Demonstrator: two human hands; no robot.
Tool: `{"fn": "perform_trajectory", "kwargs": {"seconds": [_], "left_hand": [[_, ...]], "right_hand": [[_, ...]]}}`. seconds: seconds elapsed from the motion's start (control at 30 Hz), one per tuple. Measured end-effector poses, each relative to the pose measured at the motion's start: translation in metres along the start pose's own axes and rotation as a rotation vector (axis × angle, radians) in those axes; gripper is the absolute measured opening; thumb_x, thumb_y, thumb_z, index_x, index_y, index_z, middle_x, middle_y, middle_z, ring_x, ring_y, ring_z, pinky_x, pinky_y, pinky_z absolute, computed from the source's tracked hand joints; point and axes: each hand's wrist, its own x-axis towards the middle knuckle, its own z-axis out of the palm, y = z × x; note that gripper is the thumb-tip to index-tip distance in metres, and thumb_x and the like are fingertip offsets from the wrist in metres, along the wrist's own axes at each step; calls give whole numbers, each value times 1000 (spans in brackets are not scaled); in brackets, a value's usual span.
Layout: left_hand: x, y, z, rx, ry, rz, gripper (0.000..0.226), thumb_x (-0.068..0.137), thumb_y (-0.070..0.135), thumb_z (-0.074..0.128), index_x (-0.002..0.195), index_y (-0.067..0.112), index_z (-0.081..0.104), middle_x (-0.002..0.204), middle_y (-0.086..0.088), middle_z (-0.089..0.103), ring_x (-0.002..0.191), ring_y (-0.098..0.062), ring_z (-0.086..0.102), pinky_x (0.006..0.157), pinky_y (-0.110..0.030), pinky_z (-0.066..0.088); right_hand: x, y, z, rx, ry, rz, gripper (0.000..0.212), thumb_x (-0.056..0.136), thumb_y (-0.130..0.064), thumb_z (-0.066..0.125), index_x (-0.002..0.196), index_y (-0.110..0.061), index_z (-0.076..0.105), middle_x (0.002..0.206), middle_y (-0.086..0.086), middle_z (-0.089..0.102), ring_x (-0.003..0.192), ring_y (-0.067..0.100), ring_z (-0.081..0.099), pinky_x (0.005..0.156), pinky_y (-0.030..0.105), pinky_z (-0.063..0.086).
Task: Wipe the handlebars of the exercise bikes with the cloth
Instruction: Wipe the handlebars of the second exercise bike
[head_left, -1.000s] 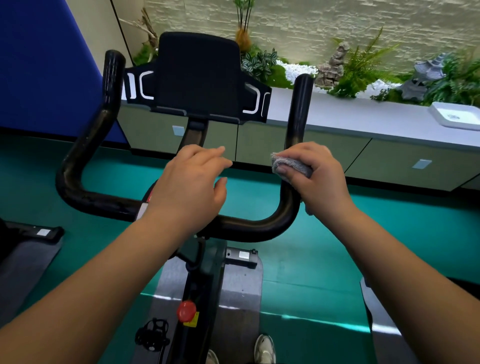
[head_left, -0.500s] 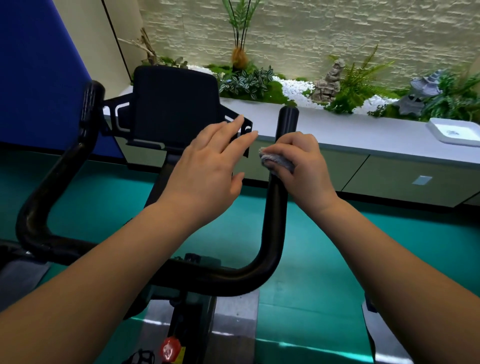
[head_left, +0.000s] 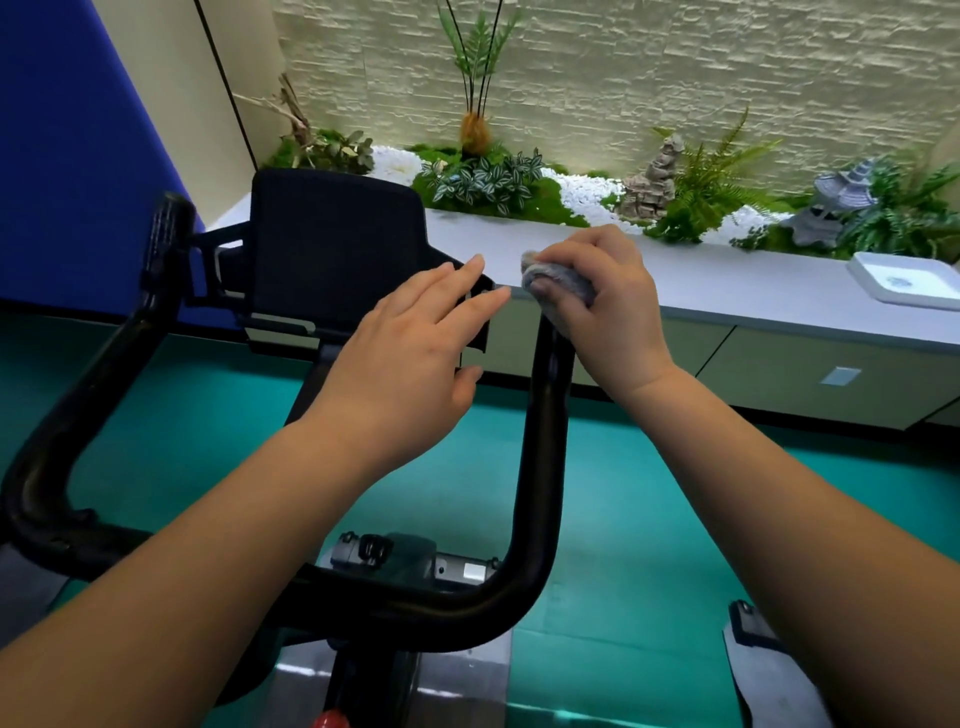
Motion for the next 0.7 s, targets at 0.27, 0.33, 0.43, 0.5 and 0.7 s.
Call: {"fn": "perform_trajectory", "kwargs": {"seconds": [0.27, 0.33, 0.43, 0.5, 0.7], "left_hand": [[-17, 6, 3, -88, -38, -6, 59, 91, 28, 59, 145, 28, 35, 157, 5, 21, 142, -18, 19, 114, -45, 26], [-21, 10, 4, -108, -25, -8, 56, 89, 26, 60, 142, 26, 41, 155, 2, 24, 141, -21, 20, 113, -47, 28], [-22, 21, 3, -99, 37, 9, 50, 87, 22, 63, 136, 22, 50, 151, -3, 31, 138, -25, 25, 110, -47, 31], [-19, 34, 2, -101, 67, 29, 46, 85, 20, 64, 131, 19, 55, 144, -5, 39, 134, -27, 30, 108, -47, 33], [3, 106, 21, -77, 4, 129, 43, 87, 22, 61, 129, 19, 55, 124, 2, 55, 121, -23, 43, 100, -41, 41]], "right_hand": [[-27, -3, -35, 134, 162, 415, 16, 88, -14, 64, 94, -28, 59, 100, -5, 56, 95, 8, 52, 82, 6, 37], [-42, -1, -43, 143, 165, 483, 16, 89, -14, 63, 94, -28, 58, 106, 2, 58, 96, 10, 54, 82, 7, 39], [-63, 4, -55, 170, 163, 550, 20, 91, -14, 61, 91, -33, 56, 110, 4, 59, 95, 10, 55, 81, 10, 41], [-74, 11, -64, 192, 141, 585, 19, 92, -15, 59, 92, -34, 57, 111, 4, 58, 95, 11, 56, 83, 21, 45], [-101, 58, -100, 175, 25, 630, 21, 93, -20, 58, 88, -40, 55, 110, 1, 58, 91, 8, 55, 84, 27, 44]]}}
